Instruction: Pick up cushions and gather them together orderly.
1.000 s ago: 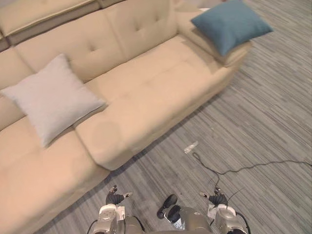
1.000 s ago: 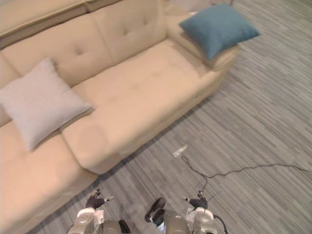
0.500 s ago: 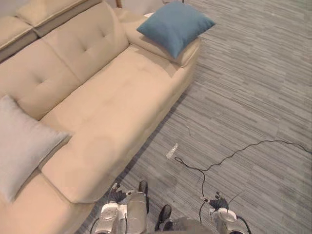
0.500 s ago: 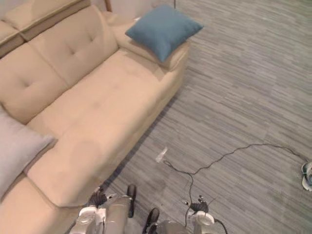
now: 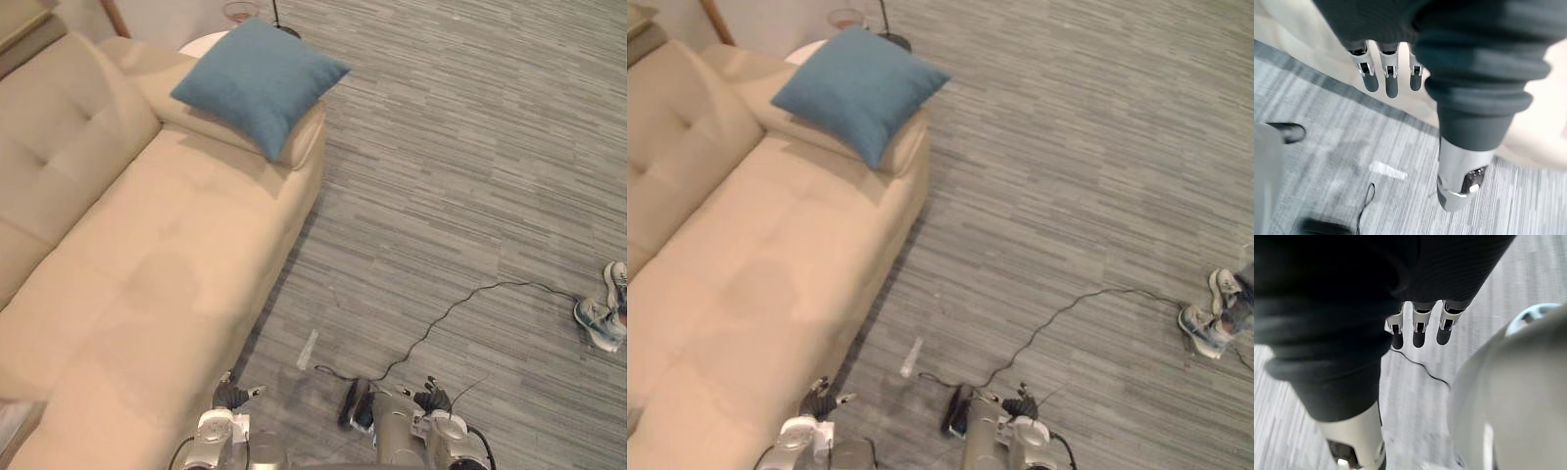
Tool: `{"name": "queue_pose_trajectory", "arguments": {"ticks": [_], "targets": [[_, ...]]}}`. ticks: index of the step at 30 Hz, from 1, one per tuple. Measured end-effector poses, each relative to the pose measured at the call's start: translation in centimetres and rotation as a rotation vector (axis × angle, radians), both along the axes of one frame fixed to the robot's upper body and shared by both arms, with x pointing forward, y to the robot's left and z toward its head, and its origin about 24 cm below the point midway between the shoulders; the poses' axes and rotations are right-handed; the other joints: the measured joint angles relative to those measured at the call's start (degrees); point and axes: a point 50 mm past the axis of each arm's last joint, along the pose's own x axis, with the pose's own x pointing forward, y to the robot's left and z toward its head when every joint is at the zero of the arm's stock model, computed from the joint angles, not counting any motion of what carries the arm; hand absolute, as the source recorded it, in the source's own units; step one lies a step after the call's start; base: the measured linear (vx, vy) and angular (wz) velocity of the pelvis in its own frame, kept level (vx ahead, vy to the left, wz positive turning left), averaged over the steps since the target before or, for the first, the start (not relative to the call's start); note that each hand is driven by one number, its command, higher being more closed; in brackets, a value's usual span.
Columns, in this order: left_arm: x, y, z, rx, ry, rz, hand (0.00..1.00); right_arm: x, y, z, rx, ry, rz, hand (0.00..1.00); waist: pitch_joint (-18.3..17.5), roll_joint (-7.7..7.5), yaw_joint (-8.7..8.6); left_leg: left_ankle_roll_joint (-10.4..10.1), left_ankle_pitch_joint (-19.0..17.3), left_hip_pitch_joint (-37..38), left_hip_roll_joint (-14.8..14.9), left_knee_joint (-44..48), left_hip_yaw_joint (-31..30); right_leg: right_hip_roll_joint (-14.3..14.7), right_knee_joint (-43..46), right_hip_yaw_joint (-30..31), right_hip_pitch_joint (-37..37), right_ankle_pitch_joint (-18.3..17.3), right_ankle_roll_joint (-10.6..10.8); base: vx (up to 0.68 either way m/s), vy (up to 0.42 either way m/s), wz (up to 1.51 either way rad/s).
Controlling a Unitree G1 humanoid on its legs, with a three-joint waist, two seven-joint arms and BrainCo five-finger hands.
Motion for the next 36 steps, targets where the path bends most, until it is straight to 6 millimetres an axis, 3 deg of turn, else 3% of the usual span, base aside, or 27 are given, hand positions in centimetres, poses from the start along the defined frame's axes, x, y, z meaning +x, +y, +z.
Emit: {"name": "queue_pose_trajectory", "arguments": {"ticks": [2, 3, 4, 6, 7, 10, 12, 13, 14, 15, 16, 17, 19, 20, 21, 22, 23, 24, 26, 27, 29, 31, 32, 33, 34, 36], "targets": [[-0.2, -1.0, -0.2, -0.029, 0.005, 0.000, 0.00, -0.6, -1.0, 0.0, -0.025, 0.014, -0.007, 0.00, -1.4, 1.97, -0.62, -0.7, 1.5, -5.1, 1.9, 11.6, -2.8, 1.2, 2.5, -1.0, 0.1, -6.1, -0.6, 0.44, -0.288, -0.02], [-0.2, -1.6, -0.3, -0.046, 0.004, 0.002, 0.00, -1.0, -1.7, 0.0, -0.040, 0.023, -0.012, 0.00, -1.1, 3.65, -0.63, 0.3, 4.8, -9.5, 3.6, 21.5, -5.3, 3.0, 1.1, -2.2, 2.7, -7.2, -1.2, 0.46, -0.278, 0.06], [-0.3, -1.9, -0.4, -0.054, 0.007, 0.002, 0.00, -1.4, -1.9, -0.1, -0.045, 0.034, -0.015, 0.00, -0.5, 4.83, -0.58, 1.8, 10.8, -13.8, 5.2, 32.5, -7.1, 5.1, -2.5, -3.1, 7.6, -7.8, -1.9, 0.46, -0.249, 0.05], [-0.6, -1.6, -0.4, -0.058, 0.004, 0.017, 0.00, -2.2, -1.9, -0.4, -0.044, 0.054, -0.018, 0.00, -0.1, 4.17, 0.13, 2.0, 7.9, -19.0, 5.4, 43.7, -6.2, 7.0, -7.5, -3.0, 14.8, -8.8, -3.6, 0.43, -0.185, 0.05], [-0.2, -1.3, 0.0, -0.055, -0.029, 0.027, 0.00, -2.3, -1.9, -0.5, -0.042, 0.059, -0.021, 0.00, -0.1, 2.99, 0.58, 2.3, 5.9, -22.7, 3.8, 45.6, -4.4, 7.1, -10.1, -3.0, 18.2, -9.0, -4.0, 0.39, -0.156, 0.00], [0.3, -1.5, 0.3, -0.060, -0.060, 0.028, 0.00, -1.4, -2.1, -0.1, -0.050, 0.038, -0.028, 0.00, -0.1, 2.90, 1.53, 2.5, 3.5, -28.1, 1.4, 36.1, 1.3, 7.4, -12.9, -2.9, 21.7, -7.9, -3.7, 0.40, -0.074, -0.30], [0.5, -1.9, 0.4, -0.071, -0.066, 0.027, 0.00, -0.5, -2.0, 0.2, -0.051, 0.014, -0.026, 0.00, -0.1, 3.10, 2.77, 3.1, 4.4, -28.2, -2.0, 18.3, 3.5, 7.1, -14.1, -3.3, 23.6, -7.9, -3.7, 0.36, 0.071, -0.61], [0.3, -2.1, 0.3, -0.075, -0.058, 0.027, 0.00, -0.4, -1.8, 0.2, -0.046, 0.011, -0.025, 0.00, -0.4, 3.58, 3.37, 2.7, 10.1, -26.3, -3.9, 4.1, 4.4, 7.4, -14.9, -3.4, 25.4, -8.5, -2.9, 0.39, 0.106, -0.52], [0.1, -2.1, 0.2, -0.077, -0.052, 0.028, 0.00, -0.5, -1.7, 0.2, -0.044, 0.012, -0.025, 0.00, -0.7, 4.10, 3.50, 3.5, 14.5, -25.7, -4.2, -0.2, 5.0, 8.0, -15.3, -2.9, 26.3, -9.3, -1.8, 0.42, 0.124, -0.54], [0.4, -2.1, 0.2, -0.074, -0.055, 0.028, 0.00, -0.4, -0.9, 0.0, -0.024, 0.014, -0.021, 0.00, -0.7, 3.21, 4.46, 6.6, 18.7, -23.5, -5.1, -1.8, 5.7, 7.7, -16.1, -0.7, 28.1, -11.0, 0.4, 0.47, 0.100, -0.12], [0.7, -1.7, 0.4, -0.061, -0.062, 0.026, 0.00, -0.6, -0.4, -0.2, -0.012, 0.018, -0.021, 0.00, -1.3, 1.37, 4.11, 7.3, 18.1, -22.9, -6.8, -2.7, 6.1, 6.6, -17.6, 1.2, 28.5, -9.7, 1.5, 0.46, 0.091, -0.01], [0.8, -1.7, 0.5, -0.062, -0.067, 0.023, 0.00, -0.9, -0.4, -0.3, -0.011, 0.027, -0.023, 0.00, -1.2, 0.77, 4.13, 7.5, 16.9, -22.9, -7.2, -1.8, 6.1, 5.9, -17.8, 1.8, 28.9, -9.4, 1.8, 0.53, 0.105, 0.25], [0.7, -1.2, 0.5, -0.059, -0.069, 0.040, 0.00, -1.2, -0.6, -0.4, -0.016, 0.032, -0.022, 0.00, -1.2, 0.07, 4.13, 9.0, 11.0, -23.6, -7.7, 4.7, 5.8, 4.9, -15.4, 2.5, 30.3, -8.5, 3.2, 0.37, 0.104, 0.04], [0.2, -1.0, 0.3, -0.064, -0.059, 0.068, 0.00, -1.3, -0.6, -0.4, -0.016, 0.037, -0.022, 0.00, -1.3, -0.14, 4.36, 8.6, 7.2, -22.4, -7.3, 6.8, 6.5, 3.5, -6.1, 3.8, 27.8, -11.3, 7.5, 0.39, 0.112, -0.18], [-0.1, -0.7, 0.2, -0.068, -0.054, 0.091, 0.00, -1.4, -0.4, -0.5, -0.011, 0.038, -0.017, 0.00, -1.5, -0.33, 4.26, 8.3, 5.0, -20.9, -7.4, 8.0, 6.4, 1.4, 7.6, 5.3, 22.8, -12.2, 10.8, 0.38, 0.103, -0.20], [-0.3, -0.5, 0.2, -0.060, -0.048, 0.087, 0.00, -1.5, -0.3, -0.5, -0.009, 0.042, -0.011, 0.00, -1.6, -0.62, 4.00, 8.2, 4.2, -19.8, -7.7, 8.4, 6.3, -0.2, 15.9, 6.2, 19.1, -12.1, 14.4, 0.40, 0.069, 0.13], [-0.5, -0.3, 0.2, -0.054, -0.041, 0.080, 0.00, -1.9, -0.2, -0.7, -0.005, 0.052, -0.010, 0.00, -1.8, -0.95, 3.14, 8.2, 3.1, -18.1, -7.9, 8.6, 5.7, -2.0, 24.2, 5.9, 15.8, -12.4, 14.7, 0.42, 0.016, 0.34], [-0.6, 0.0, 0.2, -0.040, -0.035, 0.066, 0.00, -2.0, -0.2, -0.7, -0.004, 0.056, -0.012, 0.00, -1.8, -1.31, 3.04, 8.2, 2.8, -15.3, -8.4, 7.4, 5.1, -4.1, 27.7, 3.5, 14.0, -13.6, 12.1, 0.42, -0.008, 0.36], [-0.6, 0.2, 0.2, -0.036, -0.037, 0.072, 0.00, -2.5, -0.5, -0.9, -0.008, 0.076, -0.017, 0.00, -1.8, -1.07, 2.92, 8.2, 2.9, -10.7, -8.1, 3.9, 4.2, -5.6, 24.5, -0.9, 12.6, -15.7, 7.8, 0.51, -0.091, 0.22], [-0.5, 0.1, 0.3, -0.041, -0.043, 0.076, 0.00, -2.5, -0.6, -0.9, -0.012, 0.074, -0.017, 0.00, -1.8, -0.35, 2.70, 8.2, 2.9, -8.9, -7.3, 2.3, 2.8, -5.2, 19.5, -2.9, 11.5, -16.4, 6.3, 0.49, -0.150, 0.32], [0.1, -0.2, 0.5, -0.054, -0.058, 0.075, 0.00, -2.5, -0.7, -0.8, -0.015, 0.073, -0.017, 0.00, -1.8, 0.64, 2.02, 8.2, 2.9, -7.7, -5.7, 1.1, 0.5, -2.8, 10.4, -1.2, 8.9, -15.1, 5.3, 0.33, -0.207, 0.56], [0.6, -0.5, 0.6, -0.059, -0.068, 0.068, 0.00, -2.5, -0.8, -0.8, -0.014, 0.069, -0.024, 0.00, -1.6, 0.91, 0.69, 6.8, 2.5, -7.2, -4.3, 0.7, -2.2, 0.2, -1.9, 6.7, 6.2, -8.6, 5.6, 0.32, -0.284, 0.81], [0.4, -0.5, 0.5, -0.055, -0.063, 0.061, 0.00, -2.6, -0.9, -0.8, -0.018, 0.067, -0.026, 0.00, -1.7, -0.02, -0.10, 4.8, 1.3, -6.3, -4.4, 1.0, -3.8, 0.1, -8.3, 10.1, 6.3, -3.5, 6.1, 0.36, -0.387, 0.87], [0.3, -0.8, 0.3, -0.058, -0.048, 0.057, 0.00, -2.8, -1.4, -0.7, -0.029, 0.071, -0.032, 0.00, -1.1, 0.83, -0.53, 1.4, -1.0, -5.4, -3.3, 2.5, -6.2, 0.7, -7.6, 9.6, 7.5, 2.3, 4.6, 0.42, -0.450, 0.68], [0.1, -1.3, 0.2, -0.069, -0.040, 0.056, 0.00, -2.7, -1.6, -0.7, -0.035, 0.069, -0.032, 0.00, -1.2, 1.82, -0.16, 1.3, -1.0, -5.7, -2.2, 3.0, -6.8, 1.3, -5.6, 8.4, 7.4, 1.1, 4.5, 0.34, -0.371, 0.50], [-0.2, -1.8, -0.1, -0.078, -0.024, 0.043, 0.00, -3.0, -2.1, -0.6, -0.045, 0.069, -0.047, 0.00, -1.3, 1.89, -0.52, 1.4, -0.2, -6.1, -1.7, 7.1, -9.7, 0.4, 2.8, 6.4, 6.5, -7.1, 3.1, 0.28, -0.345, 0.69]]}}
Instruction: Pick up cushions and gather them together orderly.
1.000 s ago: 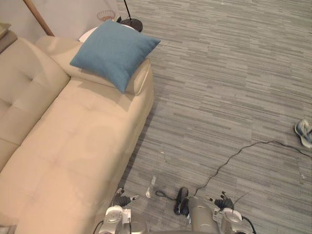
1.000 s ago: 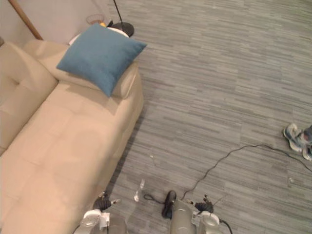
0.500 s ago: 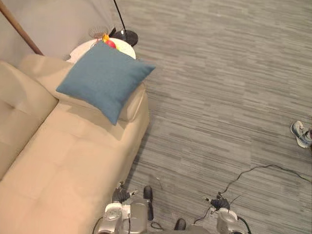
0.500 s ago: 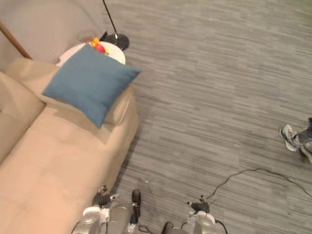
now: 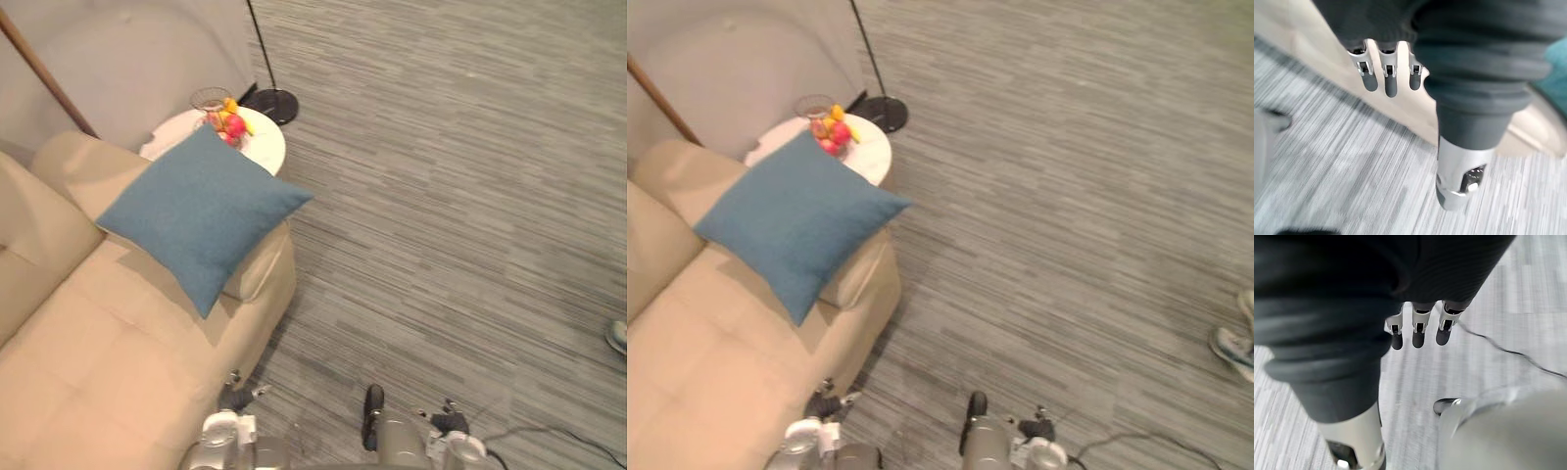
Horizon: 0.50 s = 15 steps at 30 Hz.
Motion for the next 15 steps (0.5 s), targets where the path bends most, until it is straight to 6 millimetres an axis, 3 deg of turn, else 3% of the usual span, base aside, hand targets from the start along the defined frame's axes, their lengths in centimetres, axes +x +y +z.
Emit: {"name": "queue_pose_trajectory", "arguments": {"ticks": [2, 3, 4, 5, 7, 9, 10, 11, 12, 13, 14, 15], "targets": [[0.0, -0.6, -0.1, -0.016, 0.000, 0.001, 0.00, -0.9, -0.2, -0.2, 0.003, 0.016, -0.024, 0.00, -0.3, 0.45, -0.04, -1.3, 1.5, -6.7, 1.9, 13.4, -1.2, 0.2, 2.0, -4.1, 2.1, -3.9, -0.8, 0.30, -0.354, 0.89], [0.0, -0.6, 0.0, -0.020, -0.005, 0.002, 0.00, -1.0, -0.4, -0.2, 0.004, 0.016, -0.034, 0.00, -0.1, 1.17, -0.10, -1.0, 4.6, -10.7, 3.4, 20.5, -0.7, 0.8, 1.5, -5.8, 4.0, -4.5, -1.8, 0.25, -0.258, 0.69], [0.2, -0.3, 0.2, -0.011, -0.017, 0.004, 0.00, -1.2, -0.2, -0.3, 0.009, 0.022, -0.034, 0.00, 0.4, 0.88, 0.35, 0.7, 6.8, -14.1, 5.8, 27.4, 1.9, 1.7, -0.4, -7.4, 7.1, -5.1, -3.0, 0.21, -0.155, 0.58], [0.2, -0.1, 0.2, -0.005, -0.023, 0.002, 0.00, -1.3, 0.0, -0.4, 0.014, 0.023, -0.038, 0.00, 0.3, 1.29, 0.63, 1.2, 5.4, -15.4, 7.3, 30.4, 5.3, 2.1, -2.1, -8.8, 9.9, -4.9, -3.5, 0.28, -0.149, 0.49], [0.4, -0.2, 0.4, -0.006, -0.034, -0.002, 0.00, -1.3, 0.3, -0.4, 0.039, 0.011, -0.069, 0.00, 0.3, 0.50, 0.62, 2.3, 2.5, -17.9, 6.7, 26.2, 14.4, 2.0, -8.1, -11.7, 15.2, -3.9, -3.0, 0.33, -0.091, 0.55], [0.8, -0.5, 0.5, -0.011, -0.043, -0.010, 0.00, -1.3, 0.6, -0.5, 0.050, 0.007, -0.081, 0.00, 0.3, 0.47, 0.45, 2.9, 2.8, -19.7, 5.0, 16.8, 20.1, 1.3, -11.2, -14.5, 17.3, -3.3, -2.0, 0.25, 0.001, 0.68], [1.0, -0.7, 0.5, -0.011, -0.046, -0.028, 0.00, -1.4, 0.6, -0.5, 0.053, 0.008, -0.087, 0.00, 0.2, 0.61, 0.46, 3.7, 4.6, -20.2, 4.6, 11.7, 23.7, 1.2, -12.2, -16.0, 18.1, -3.0, -1.5, 0.27, 0.056, 0.89], [1.0, -1.0, 0.5, -0.013, -0.045, -0.039, 0.00, -1.4, 0.5, -0.5, 0.058, 0.005, -0.105, 0.00, 0.1, 0.90, 0.44, 4.7, 10.2, -20.5, 4.6, 4.7, 29.8, 1.3, -13.4, -18.0, 19.3, -3.2, -0.4, 0.31, 0.093, 0.89], [1.1, -0.7, 0.6, -0.007, -0.048, -0.039, 0.00, -1.6, 0.9, -0.7, 0.075, 0.008, -0.125, 0.00, 0.0, 0.80, 0.48, 7.7, 12.4, -19.9, 4.0, 1.6, 33.7, 1.1, -13.6, -19.2, 20.4, -3.8, 0.7, 0.32, 0.099, 0.94], [1.3, -0.5, 0.7, 0.001, -0.052, -0.040, 0.00, -1.4, 1.5, -0.7, 0.090, 0.004, -0.126, 0.00, 0.0, -0.43, 0.49, 7.9, 12.6, -19.4, 2.6, 0.7, 33.8, 0.3, -14.2, -19.7, 20.9, -3.5, 1.5, 0.38, 0.119, 0.77], [1.5, 0.5, 0.9, 0.025, -0.060, -0.033, 0.00, -0.7, 2.2, -0.7, 0.107, -0.010, -0.114, 0.00, -0.2, -2.71, 1.73, 8.7, 11.2, -19.4, 0.9, 1.3, 33.4, -0.5, -15.7, -19.1, 21.8, -2.9, 2.2, 0.30, 0.084, 0.47], [1.4, 0.7, 0.9, 0.027, -0.058, -0.030, 0.00, -0.5, 2.2, -0.6, 0.106, -0.014, -0.111, 0.00, -0.2, -2.84, 1.85, 8.7, 10.5, -19.4, 0.9, 2.0, 33.4, -0.6, -15.6, -19.1, 22.2, -2.9, 2.2, 0.30, 0.084, 0.26]]}}
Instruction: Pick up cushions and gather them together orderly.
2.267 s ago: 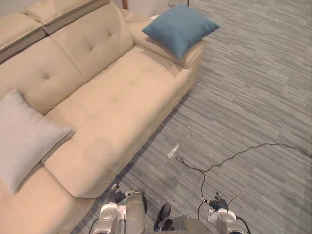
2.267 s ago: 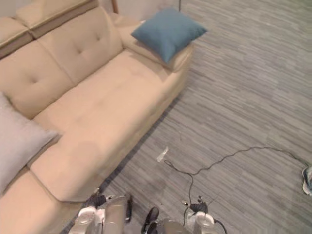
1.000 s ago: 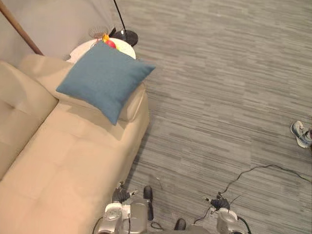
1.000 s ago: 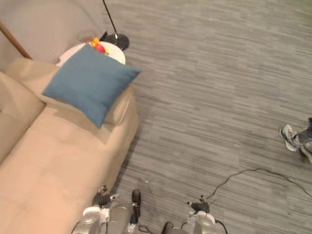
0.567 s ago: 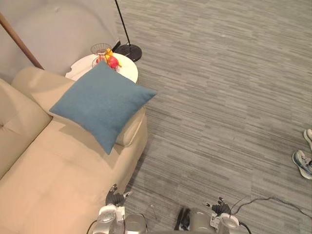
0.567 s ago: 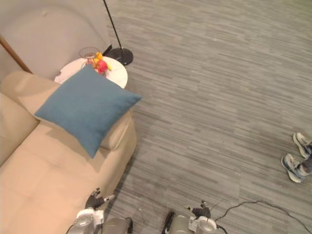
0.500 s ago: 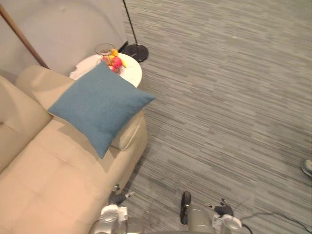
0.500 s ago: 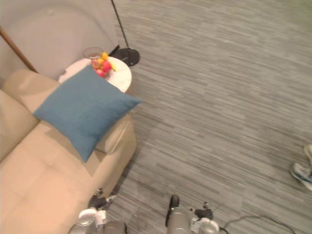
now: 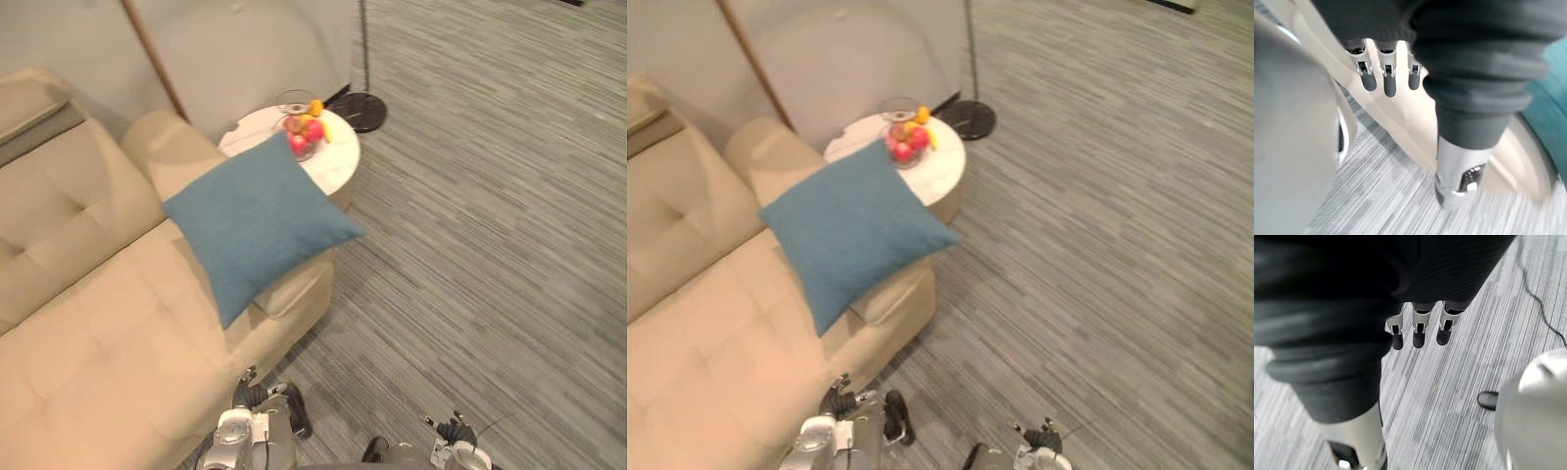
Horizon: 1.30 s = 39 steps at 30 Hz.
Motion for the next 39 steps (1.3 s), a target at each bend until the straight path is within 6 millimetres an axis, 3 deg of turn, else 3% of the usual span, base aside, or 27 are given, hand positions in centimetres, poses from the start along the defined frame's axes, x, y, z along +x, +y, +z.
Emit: {"name": "queue_pose_trajectory", "arguments": {"ticks": [2, 4, 6, 8, 9, 12, 14, 15, 16, 18, 21, 26, 29, 34, 37, 39], "targets": [[-0.4, 0.2, -0.2, 0.001, 0.017, 0.006, 0.00, 0.7, -0.3, 0.3, -0.011, -0.018, 0.007, 0.00, -0.1, -0.12, 0.12, 1.3, -1.9, 0.5, -0.1, 3.1, 0.0, -1.4, 3.8, 0.0, 0.6, -0.2, 0.4, 0.25, 0.096, 0.15], [-1.2, 0.2, -0.5, -0.003, 0.037, 0.017, 0.00, 0.7, -0.6, 0.3, -0.022, -0.014, 0.023, 0.00, -0.4, 0.35, 0.11, -0.3, -6.0, 3.7, -1.0, 2.3, -1.6, -4.9, 16.7, 1.0, -1.6, -0.5, 1.3, 0.26, 0.169, 0.23], [-1.3, 0.6, -0.5, 0.007, 0.040, 0.017, 0.00, 0.0, -0.3, 0.1, -0.015, 0.004, 0.037, 0.00, -0.7, -0.93, -1.15, -1.2, -7.8, 6.2, -3.7, 1.3, -5.1, -9.8, 33.6, 4.6, -7.3, 0.2, 2.4, 0.20, 0.069, 0.82], [-1.4, 0.9, -0.5, 0.015, 0.043, 0.019, 0.00, -0.6, -0.4, -0.1, -0.012, 0.018, 0.034, 0.00, -1.0, -1.22, -1.53, -0.9, -7.7, 8.1, -5.0, 0.2, -8.2, -9.7, 36.6, 6.0, -10.0, -3.1, 2.2, 0.23, -0.027, 0.95], [-1.5, 1.1, -0.5, 0.019, 0.044, 0.022, 0.00, -0.9, -0.4, -0.2, -0.012, 0.025, 0.034, 0.00, -1.3, -1.72, -1.49, -1.0, -7.5, 9.2, -5.6, -0.8, -9.6, -9.6, 35.0, 5.8, -11.5, -4.5, 2.2, 0.24, -0.067, 0.87], [-1.3, 0.8, -0.4, 0.014, 0.034, 0.020, 0.00, -1.0, -0.4, -0.2, -0.010, 0.027, 0.032, 0.00, -1.3, -1.47, -2.01, -2.5, -6.2, 10.3, -5.8, -3.0, -15.3, -5.1, 24.0, 11.0, -16.1, -5.0, 1.5, 0.22, -0.133, 1.01], [-0.9, 0.7, -0.3, 0.014, 0.023, 0.012, 0.00, -1.3, -0.4, -0.3, -0.009, 0.034, 0.028, 0.00, -1.3, -1.46, -2.50, -3.8, -5.5, 10.4, -5.8, -3.8, -20.4, -0.2, 14.8, 22.7, -18.9, -2.4, 1.3, 0.25, -0.306, 1.40], [-0.9, 0.6, -0.3, 0.017, 0.022, 0.003, 0.00, -1.4, -0.4, -0.3, -0.009, 0.034, 0.025, 0.00, -1.7, -2.25, -2.65, -5.4, -5.7, 10.1, -6.5, -3.2, -23.8, 1.6, 8.9, 30.2, -19.1, 2.6, 1.2, 0.21, -0.331, 1.20], [-0.9, 0.6, -0.3, 0.017, 0.022, 0.000, 0.00, -1.5, -0.5, -0.3, -0.009, 0.034, 0.024, 0.00, -1.8, -2.63, -2.75, -5.9, -6.0, 10.0, -6.7, -2.8, -24.9, 1.8, 8.7, 31.1, -19.0, 5.8, 1.1, 0.22, -0.354, 1.16], [-1.2, -0.6, -0.6, -0.013, 0.039, -0.002, 0.00, -1.3, -1.0, -0.1, -0.024, 0.019, 0.014, 0.00, -2.2, 0.29, -2.19, -8.2, -5.3, 10.2, -4.8, -3.5, -28.1, 3.4, 9.8, 28.6, -17.8, 4.9, -0.5, 0.19, -0.306, 0.65], [-1.4, -1.9, -0.9, -0.046, 0.048, -0.004, 0.00, -0.7, -1.1, 0.3, -0.028, -0.015, 0.009, 0.00, -2.6, 1.52, -2.31, -10.2, -2.7, 12.3, -3.4, -8.4, -30.5, 4.4, 8.9, 24.3, -15.5, 3.8, -2.1, 0.11, -0.238, 0.55], [-1.2, -2.1, -0.9, -0.055, 0.046, 0.000, 0.00, -1.0, -0.3, 0.0, 0.004, -0.015, -0.012, 0.00, -3.0, 0.79, -2.21, -11.1, -0.6, 13.0, -2.5, -11.4, -33.0, 4.9, 5.9, 19.7, -12.0, 3.2, -3.4, -0.02, -0.112, 0.50], [-1.3, -1.8, -0.9, -0.046, 0.051, 0.000, 0.00, -2.1, -0.5, -0.2, 0.000, 0.008, -0.031, 0.00, -3.9, 0.21, -2.35, -9.6, 1.0, 11.9, -2.3, -12.7, -28.7, 3.9, 4.1, 17.4, -11.0, 3.1, -3.1, -0.03, 0.017, 0.47], [-2.0, 0.4, -1.0, 0.007, 0.073, 0.014, 0.00, -1.9, -1.0, 0.2, -0.021, -0.024, -0.034, 0.00, -4.6, 0.36, -1.91, -9.6, 2.5, 12.4, -3.0, -15.2, -27.5, 3.4, 2.5, 18.1, -11.1, 4.4, -2.5, 0.02, 0.042, -0.01], [-2.0, 1.8, -0.8, 0.039, 0.071, 0.026, 0.00, -1.5, -2.7, 1.2, -0.073, -0.079, -0.059, 0.00, -4.9, 0.55, -2.42, -9.6, 3.8, 14.7, -3.8, -18.2, -27.2, 3.1, 1.2, 18.1, -9.7, 5.2, -2.5, 0.05, 0.027, 0.01], [-1.9, 3.1, -0.4, 0.061, 0.054, 0.054, 0.00, -0.6, -4.9, 2.8, -0.146, -0.151, -0.073, 0.00, -5.4, 0.59, -2.60, -9.6, 4.1, 16.2, -3.9, -19.6, -26.9, 3.2, 0.2, 18.2, -8.6, 5.4, -2.5, 0.06, 0.018, -0.03]]}}
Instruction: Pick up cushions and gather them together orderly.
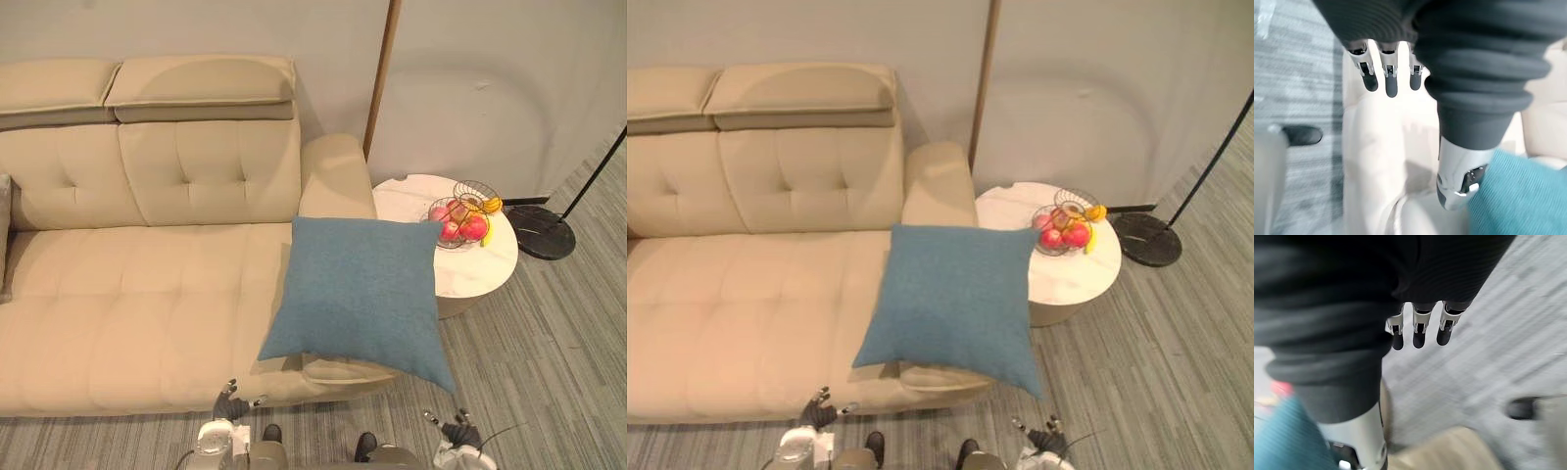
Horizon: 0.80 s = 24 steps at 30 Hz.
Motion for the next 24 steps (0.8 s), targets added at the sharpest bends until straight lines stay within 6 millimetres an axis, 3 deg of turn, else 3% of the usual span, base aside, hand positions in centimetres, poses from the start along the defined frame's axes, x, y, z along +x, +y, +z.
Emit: {"name": "queue_pose_trajectory", "arguments": {"ticks": [3, 6, 8, 14, 17, 24], "targets": [[0.4, 2.3, 1.1, 0.042, -0.051, 0.048, 0.00, 1.8, -3.6, 3.5, -0.143, -0.132, 0.016, 0.00, -0.6, 0.09, -0.63, 0.1, 0.5, 0.7, -0.1, -1.6, 0.3, 0.1, -0.8, 0.2, 0.2, 0.3, 0.1, 0.05, 0.004, -0.04], [0.8, 4.3, 2.3, 0.082, -0.106, 0.083, 0.00, 3.3, -5.9, 7.2, -0.260, -0.268, 0.049, 0.00, -0.9, 0.14, -1.66, 0.1, 0.9, 1.6, 0.0, -3.1, 0.4, 0.4, -2.0, 0.2, 0.8, 0.5, 0.1, 0.06, -0.005, -0.02], [1.5, 5.0, 3.3, 0.094, -0.160, 0.098, 0.00, 3.9, -6.4, 8.6, -0.300, -0.323, 0.069, 0.00, -1.0, 0.03, -1.78, 0.0, 0.9, 1.9, 0.1, -3.7, 0.5, 0.5, -2.4, 0.3, 1.0, 0.5, 0.1, 0.05, -0.005, -0.04], [3.9, 4.9, 5.8, 0.088, -0.318, 0.097, 0.00, 6.0, -5.9, 10.6, -0.319, -0.417, 0.150, 0.00, -1.3, -0.12, -2.26, 0.0, 0.9, 2.0, 0.2, -3.9, 0.8, 1.0, -4.7, 0.4, 1.4, 1.5, -0.1, 0.06, -0.002, -0.04], [4.5, 4.6, 6.5, 0.080, -0.366, 0.090, 0.00, 7.5, -4.6, 11.3, -0.314, -0.457, 0.245, 0.00, -1.4, -0.02, -2.34, 0.0, 0.9, 2.0, 0.3, -4.0, 1.8, 1.3, -6.0, 1.2, 1.5, 2.4, -0.2, 0.01, 0.010, -0.13], [5.4, 1.5, 6.0, 0.022, -0.363, -0.002, 0.00, 9.5, -0.8, 10.3, -0.220, -0.471, 0.377, 0.00, -1.5, 0.04, -2.47, 0.4, 1.6, 1.3, -0.1, -5.0, 2.2, 1.3, -9.2, 1.9, 1.4, 4.9, 0.1, -0.02, 0.016, -0.05]]}}
